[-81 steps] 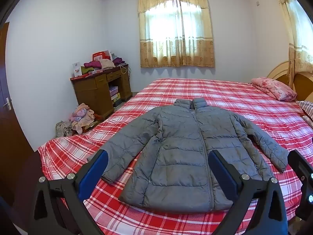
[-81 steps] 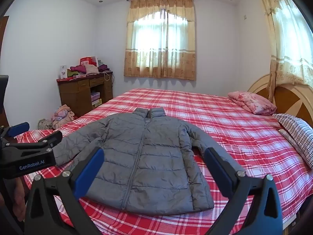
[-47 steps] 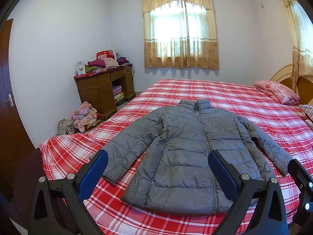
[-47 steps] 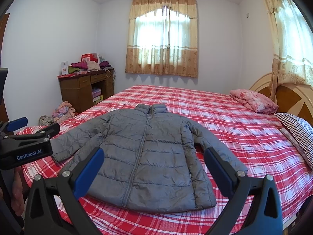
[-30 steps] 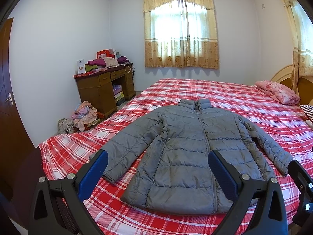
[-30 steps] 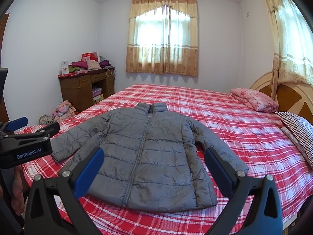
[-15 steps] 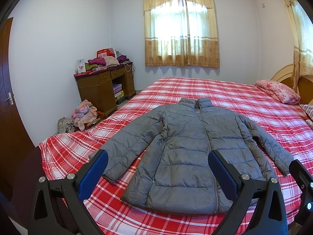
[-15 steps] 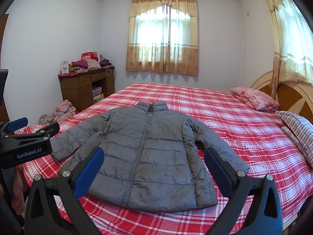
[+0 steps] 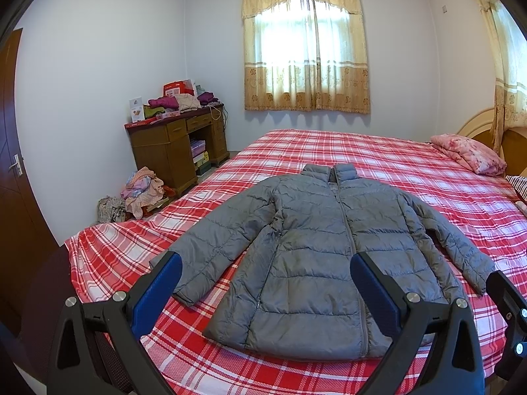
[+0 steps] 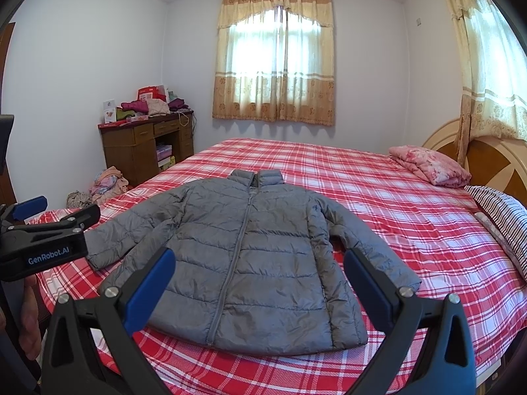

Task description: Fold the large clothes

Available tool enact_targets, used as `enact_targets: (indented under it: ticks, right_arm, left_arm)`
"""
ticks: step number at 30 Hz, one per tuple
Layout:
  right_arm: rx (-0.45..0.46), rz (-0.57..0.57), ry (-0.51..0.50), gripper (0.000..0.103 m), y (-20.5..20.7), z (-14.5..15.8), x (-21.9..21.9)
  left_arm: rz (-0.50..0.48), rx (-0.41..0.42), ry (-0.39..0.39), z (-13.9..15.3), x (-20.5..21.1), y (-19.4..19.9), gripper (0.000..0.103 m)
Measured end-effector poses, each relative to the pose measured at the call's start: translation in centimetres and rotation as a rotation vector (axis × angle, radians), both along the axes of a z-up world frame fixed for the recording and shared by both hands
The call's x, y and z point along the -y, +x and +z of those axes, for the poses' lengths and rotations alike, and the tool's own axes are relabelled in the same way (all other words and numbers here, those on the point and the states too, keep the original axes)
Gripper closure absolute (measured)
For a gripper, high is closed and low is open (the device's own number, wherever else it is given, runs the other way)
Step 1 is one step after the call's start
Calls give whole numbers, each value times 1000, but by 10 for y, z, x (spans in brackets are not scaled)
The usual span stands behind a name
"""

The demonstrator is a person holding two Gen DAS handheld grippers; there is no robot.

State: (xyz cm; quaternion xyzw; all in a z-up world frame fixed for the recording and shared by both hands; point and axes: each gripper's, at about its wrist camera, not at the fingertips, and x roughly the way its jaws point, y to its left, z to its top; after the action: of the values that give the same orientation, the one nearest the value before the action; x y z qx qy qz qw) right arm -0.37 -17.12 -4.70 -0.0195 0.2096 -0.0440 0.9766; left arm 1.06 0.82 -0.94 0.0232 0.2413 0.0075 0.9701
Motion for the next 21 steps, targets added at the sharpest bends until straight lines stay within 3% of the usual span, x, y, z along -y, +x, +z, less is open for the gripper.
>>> enact_targets:
  ticks: [15,21]
  right_arm:
    - [-8,16,17,0,2,-3,0]
    - [-50,24,96,0,23,-24,34]
  left_arm:
    - [-1,-13,4,-5,1,4,1]
    - [-9,-76,26,-31,3,26,1]
